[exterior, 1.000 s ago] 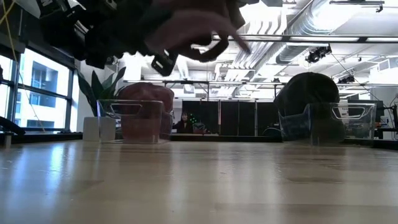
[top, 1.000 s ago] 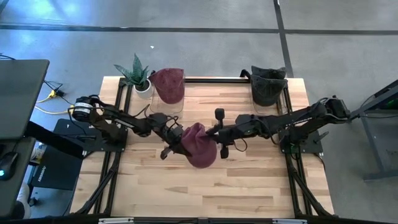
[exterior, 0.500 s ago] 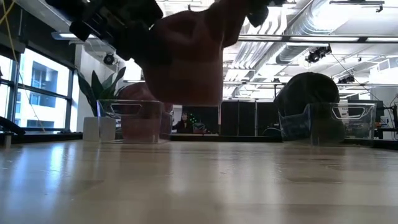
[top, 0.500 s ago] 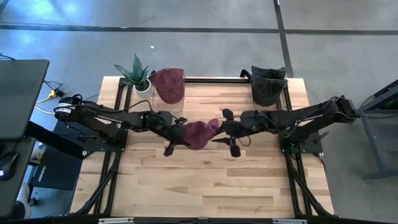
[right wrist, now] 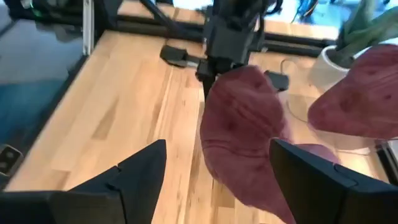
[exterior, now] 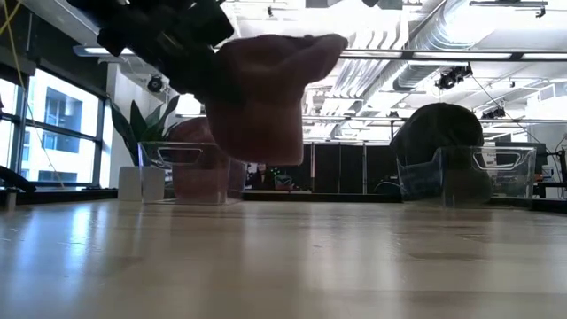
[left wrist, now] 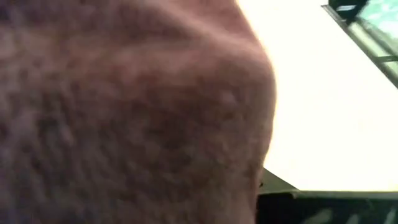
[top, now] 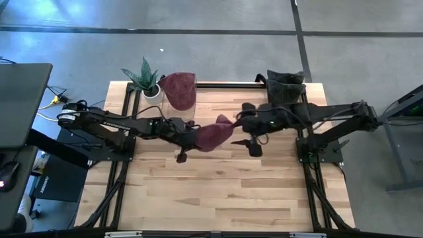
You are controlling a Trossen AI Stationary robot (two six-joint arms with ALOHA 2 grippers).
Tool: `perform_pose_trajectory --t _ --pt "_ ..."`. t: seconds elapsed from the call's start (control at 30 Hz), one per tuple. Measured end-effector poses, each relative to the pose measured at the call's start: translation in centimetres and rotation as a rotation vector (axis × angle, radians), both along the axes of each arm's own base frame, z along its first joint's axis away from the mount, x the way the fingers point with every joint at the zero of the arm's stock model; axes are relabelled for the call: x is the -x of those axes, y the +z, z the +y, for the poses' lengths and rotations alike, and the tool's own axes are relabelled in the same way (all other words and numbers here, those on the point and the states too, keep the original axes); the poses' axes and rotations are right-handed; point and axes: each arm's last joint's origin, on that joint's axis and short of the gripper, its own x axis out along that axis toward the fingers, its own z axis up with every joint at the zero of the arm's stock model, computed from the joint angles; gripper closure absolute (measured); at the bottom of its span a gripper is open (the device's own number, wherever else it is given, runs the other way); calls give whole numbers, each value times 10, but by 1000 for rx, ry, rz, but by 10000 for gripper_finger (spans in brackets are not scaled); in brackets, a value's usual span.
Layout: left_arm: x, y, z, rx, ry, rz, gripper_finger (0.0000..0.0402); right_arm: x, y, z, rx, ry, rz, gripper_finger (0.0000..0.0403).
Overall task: Pick & Place hat
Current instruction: Put the red cap into the left transparent bin
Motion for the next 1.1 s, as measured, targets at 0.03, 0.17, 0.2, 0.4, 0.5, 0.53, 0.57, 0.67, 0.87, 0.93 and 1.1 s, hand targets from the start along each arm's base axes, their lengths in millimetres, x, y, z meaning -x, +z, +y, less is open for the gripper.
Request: perform_pose_trajectory --t 0.03,0.17,0.2,0.4,0.5,0.53,0.57,0.67,0.87,0.93,1.1 --pt "0 0 0 -7 9 2 398 -5 -2 -1 5 9 12 122" --pt "1 -2 1 -29 40 20 398 -30 -20 -4 77 -9 59 121" --pt "1 -2 1 -34 42 16 398 -37 -26 -7 120 -48 73 121" --pt "1 -2 2 -52 42 17 398 -68 -60 -23 247 -99 155 124" --pt "2 -3 2 -71 48 34 398 -75 -73 -29 107 56 180 138" --pt "2 -4 2 -80 53 38 398 -77 -76 -29 50 127 184 145" --pt "2 -4 2 -89 57 41 398 -78 -79 -28 -15 209 182 153" --pt "3 -5 3 -132 35 45 398 -78 -78 -24 -218 459 137 177" --pt "3 -5 -9 -255 -91 32 398 -77 -75 -20 -343 533 140 200" --pt "3 -4 -12 -297 -121 13 398 -79 -73 -20 -336 478 127 199" --pt "2 -3 -12 -283 -113 0 398 -76 -67 -18 -303 389 128 175"
